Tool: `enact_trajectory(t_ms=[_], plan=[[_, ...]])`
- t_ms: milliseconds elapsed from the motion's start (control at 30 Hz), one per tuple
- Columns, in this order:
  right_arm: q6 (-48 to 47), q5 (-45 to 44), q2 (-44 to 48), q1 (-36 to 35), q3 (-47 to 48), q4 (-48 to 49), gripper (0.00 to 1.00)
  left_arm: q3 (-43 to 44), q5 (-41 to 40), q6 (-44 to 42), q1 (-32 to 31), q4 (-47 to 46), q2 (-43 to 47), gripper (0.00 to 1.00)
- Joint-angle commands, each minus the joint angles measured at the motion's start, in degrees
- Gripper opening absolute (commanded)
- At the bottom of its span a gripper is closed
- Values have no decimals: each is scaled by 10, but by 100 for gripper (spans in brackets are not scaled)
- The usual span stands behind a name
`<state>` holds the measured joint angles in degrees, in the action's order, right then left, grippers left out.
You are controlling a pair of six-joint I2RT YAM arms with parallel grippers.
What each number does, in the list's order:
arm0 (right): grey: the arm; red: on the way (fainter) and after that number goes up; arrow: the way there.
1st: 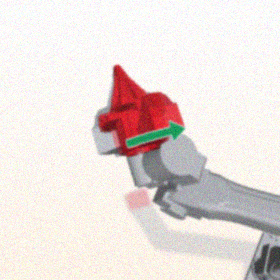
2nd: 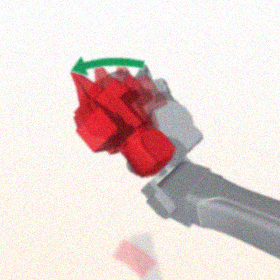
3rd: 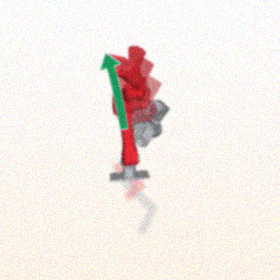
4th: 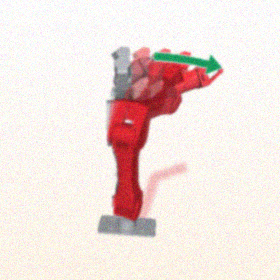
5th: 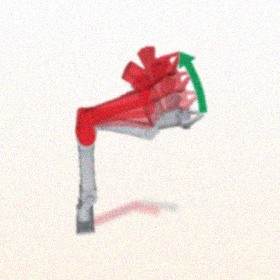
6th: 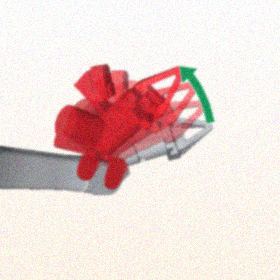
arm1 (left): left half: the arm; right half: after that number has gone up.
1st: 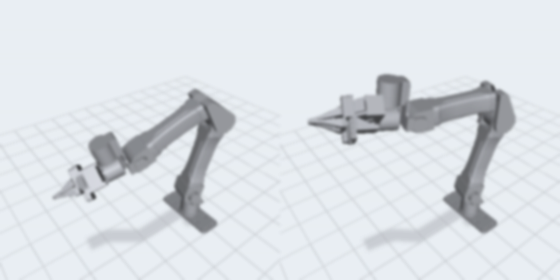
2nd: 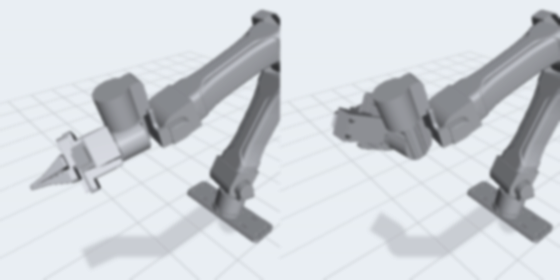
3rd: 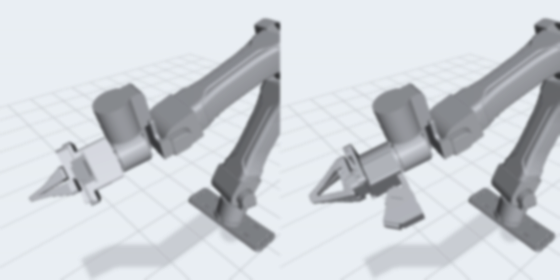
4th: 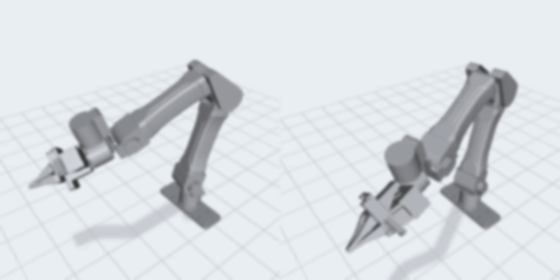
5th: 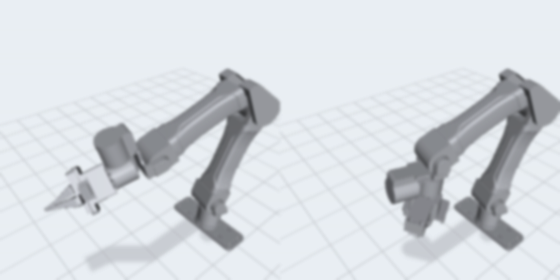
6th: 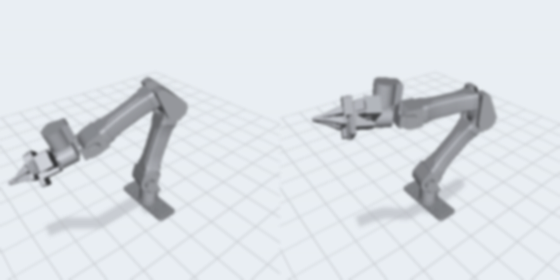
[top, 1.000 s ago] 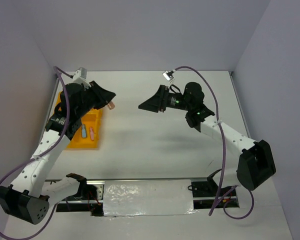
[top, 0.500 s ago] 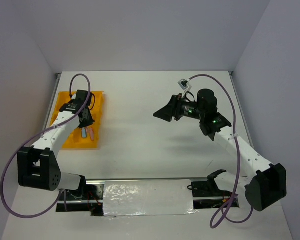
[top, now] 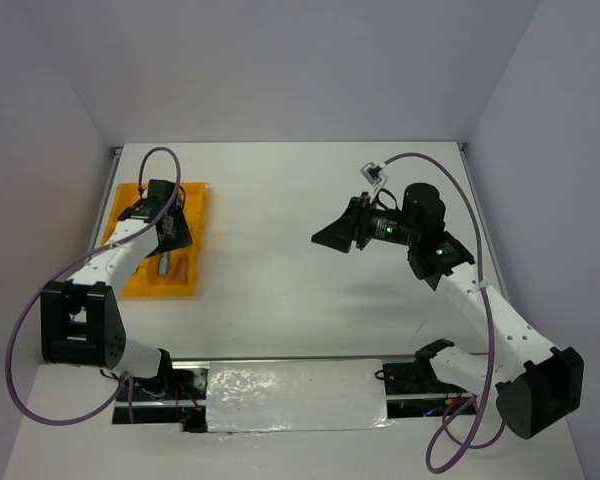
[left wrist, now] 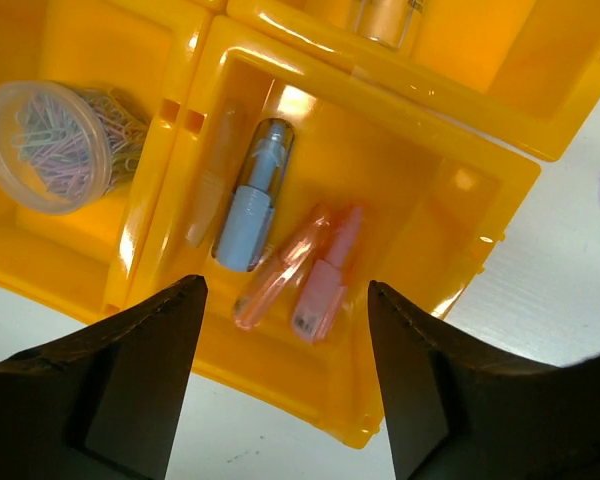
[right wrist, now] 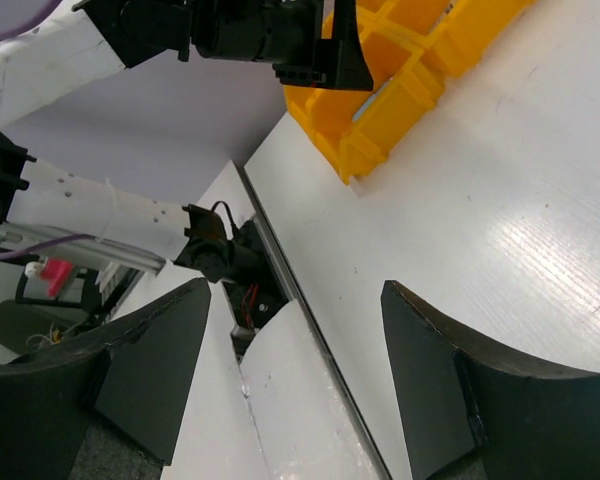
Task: Sort the stationery into containers
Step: Place the pen in the storage box, then reset both arms
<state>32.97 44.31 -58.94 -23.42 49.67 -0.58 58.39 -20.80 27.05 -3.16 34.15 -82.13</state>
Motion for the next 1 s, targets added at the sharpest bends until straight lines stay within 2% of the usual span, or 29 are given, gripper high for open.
enact_trajectory(t_ms=[0,67,167,200,267,300,333,367,400,500,667,800,967], plan=[[-24,9,15,0,57,-30,77,15,-12,6,4,7,5,79],[-38,-7,14,0,84,-84,77,36,6,13,4,28,27,81],[-91,-96,12,0,164,-216,80,69,59,12,1,50,67,83],[-105,-167,11,0,211,-255,84,79,66,10,-2,60,75,85],[-143,-238,7,0,260,-358,88,118,67,6,-12,99,93,90],[-163,-308,1,0,308,-393,98,145,63,6,-16,115,97,90],[-171,-341,-1,0,330,-452,100,158,57,5,-23,131,101,91],[-177,-374,-2,0,368,-480,100,170,48,5,-26,147,111,99],[-185,-430,0,0,383,-525,100,187,44,7,-29,173,117,99],[-172,-497,28,-1,402,-576,100,192,30,3,-31,198,176,99],[-162,-527,97,-1,386,-623,100,176,8,-9,-31,204,277,99],[-155,-594,140,0,385,-662,100,166,-69,33,-36,246,340,99],[-161,-650,199,0,381,-672,100,138,-72,70,-36,270,440,100]])
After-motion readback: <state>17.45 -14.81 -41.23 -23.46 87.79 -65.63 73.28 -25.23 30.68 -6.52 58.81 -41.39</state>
